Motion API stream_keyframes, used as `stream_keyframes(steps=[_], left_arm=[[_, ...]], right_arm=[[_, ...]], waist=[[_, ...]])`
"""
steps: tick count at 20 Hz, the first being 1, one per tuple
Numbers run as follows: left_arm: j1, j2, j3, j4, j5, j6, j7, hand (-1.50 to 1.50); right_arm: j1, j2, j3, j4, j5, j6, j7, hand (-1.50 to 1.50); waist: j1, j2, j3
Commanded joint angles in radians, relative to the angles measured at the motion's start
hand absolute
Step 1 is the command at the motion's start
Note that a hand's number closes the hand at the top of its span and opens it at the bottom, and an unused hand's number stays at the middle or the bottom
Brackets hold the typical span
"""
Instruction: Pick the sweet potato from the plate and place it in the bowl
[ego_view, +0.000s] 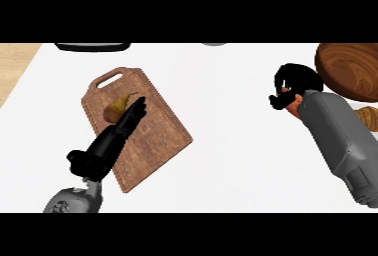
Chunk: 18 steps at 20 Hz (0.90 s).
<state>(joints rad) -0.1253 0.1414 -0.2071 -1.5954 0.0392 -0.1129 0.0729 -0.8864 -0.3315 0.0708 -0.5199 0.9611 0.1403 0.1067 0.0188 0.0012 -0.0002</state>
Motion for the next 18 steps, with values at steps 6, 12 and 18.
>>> stream_keyframes(steps=[6, 12, 18], left_arm=[[0.015, -0.009, -0.002, -0.026, -0.007, 0.004, 0.012, 0.0], [0.018, 0.003, 0.03, -0.005, 0.02, -0.019, 0.003, 0.0], [0.031, 0.0, 0.032, 0.034, -0.011, -0.035, -0.06, 0.0]], right_arm=[[-0.084, -0.021, -0.057, -0.154, 0.041, -0.262, 0.19, 1.5], [-0.049, -0.015, -0.178, -0.302, -0.065, -0.376, 0.201, 1.5], [-0.103, -0.115, -0.243, -0.245, -0.074, -0.349, 0.203, 1.5]], waist=[[-0.016, -0.005, 0.0], [-0.026, -0.005, 0.001], [-0.01, 0.002, 0.0]])
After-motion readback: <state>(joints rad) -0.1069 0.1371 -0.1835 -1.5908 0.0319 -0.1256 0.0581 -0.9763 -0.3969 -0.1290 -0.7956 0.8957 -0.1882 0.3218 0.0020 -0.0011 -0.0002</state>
